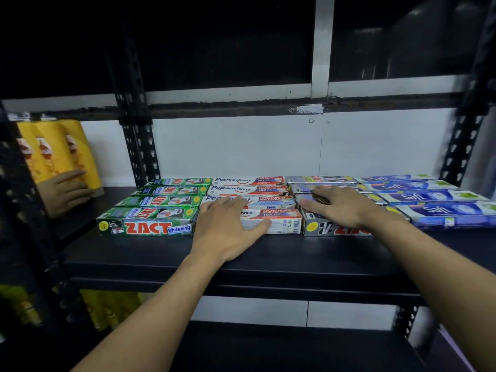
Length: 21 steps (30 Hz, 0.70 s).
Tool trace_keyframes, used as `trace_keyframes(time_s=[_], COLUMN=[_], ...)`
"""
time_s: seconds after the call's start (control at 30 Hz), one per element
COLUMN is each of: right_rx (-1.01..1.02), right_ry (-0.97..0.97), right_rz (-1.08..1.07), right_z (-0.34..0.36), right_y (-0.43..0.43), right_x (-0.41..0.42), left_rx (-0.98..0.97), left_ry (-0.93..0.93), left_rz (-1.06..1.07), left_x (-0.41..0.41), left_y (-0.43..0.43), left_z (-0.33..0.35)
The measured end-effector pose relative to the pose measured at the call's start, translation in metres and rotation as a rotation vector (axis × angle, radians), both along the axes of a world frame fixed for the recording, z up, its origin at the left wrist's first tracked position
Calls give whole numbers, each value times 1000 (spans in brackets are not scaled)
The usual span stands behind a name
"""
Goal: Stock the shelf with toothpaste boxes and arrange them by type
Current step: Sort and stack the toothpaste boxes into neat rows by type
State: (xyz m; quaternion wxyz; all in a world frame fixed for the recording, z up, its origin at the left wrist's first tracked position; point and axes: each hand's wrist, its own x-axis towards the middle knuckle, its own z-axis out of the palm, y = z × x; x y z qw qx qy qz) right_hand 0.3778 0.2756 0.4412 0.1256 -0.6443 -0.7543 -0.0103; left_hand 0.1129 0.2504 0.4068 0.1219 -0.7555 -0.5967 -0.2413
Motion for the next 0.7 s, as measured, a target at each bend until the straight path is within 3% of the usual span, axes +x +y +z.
trace_keyframes(time_s=[0.23, 0.47, 0.7], right_rx=[204, 247, 310], right_ry=[31, 43, 58], right_rz=[-7, 148, 258], right_z=[-2, -4, -5], right_y=[-27, -63, -64], right_x=[-21, -71, -119], left_rx=[29, 147, 270], left_ry=[-21, -167, -220], left_rz=[-12, -136, -34], left_x=[0, -6, -94], left_y=[-1, -12, -14], left_z=[0, 6, 24])
